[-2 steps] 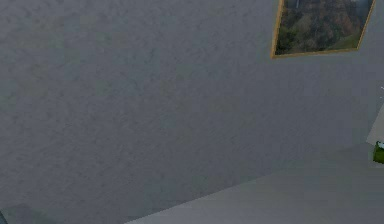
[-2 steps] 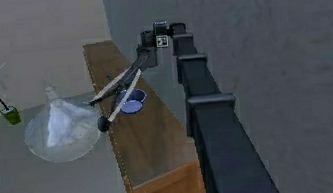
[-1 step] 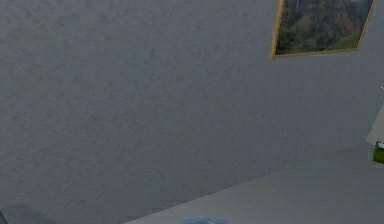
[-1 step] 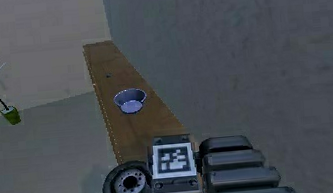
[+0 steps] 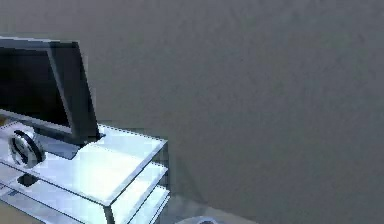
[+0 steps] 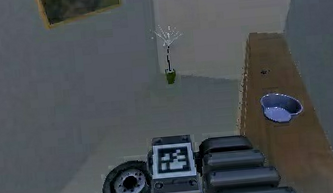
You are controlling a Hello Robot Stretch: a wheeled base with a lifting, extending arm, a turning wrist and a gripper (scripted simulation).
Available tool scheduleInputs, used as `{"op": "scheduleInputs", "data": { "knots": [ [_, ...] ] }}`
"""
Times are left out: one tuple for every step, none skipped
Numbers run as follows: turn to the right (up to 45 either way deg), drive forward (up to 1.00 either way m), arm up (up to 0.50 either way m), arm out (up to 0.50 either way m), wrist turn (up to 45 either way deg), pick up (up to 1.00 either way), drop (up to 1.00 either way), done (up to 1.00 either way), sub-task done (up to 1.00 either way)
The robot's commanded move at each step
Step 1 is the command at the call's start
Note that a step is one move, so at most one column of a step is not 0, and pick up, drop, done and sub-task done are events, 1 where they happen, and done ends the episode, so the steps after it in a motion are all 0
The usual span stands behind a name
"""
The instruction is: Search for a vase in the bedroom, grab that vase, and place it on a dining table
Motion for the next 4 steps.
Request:
{"op": "scheduleInputs", "data": {
  "knots": [
    [-45.0,0.0,0.0,0.0,0.0,0.0,0.0,0.0,0.0],
    [-21.0,0.0,0.0,0.0,0.0,0.0,0.0,0.0,0.0],
    [-3.0,0.0,0.0,0.0,0.0,0.0,0.0,0.0,0.0],
    [0.0,1.0,0.0,0.0,0.0,0.0,0.0,0.0,0.0]
  ]
}}
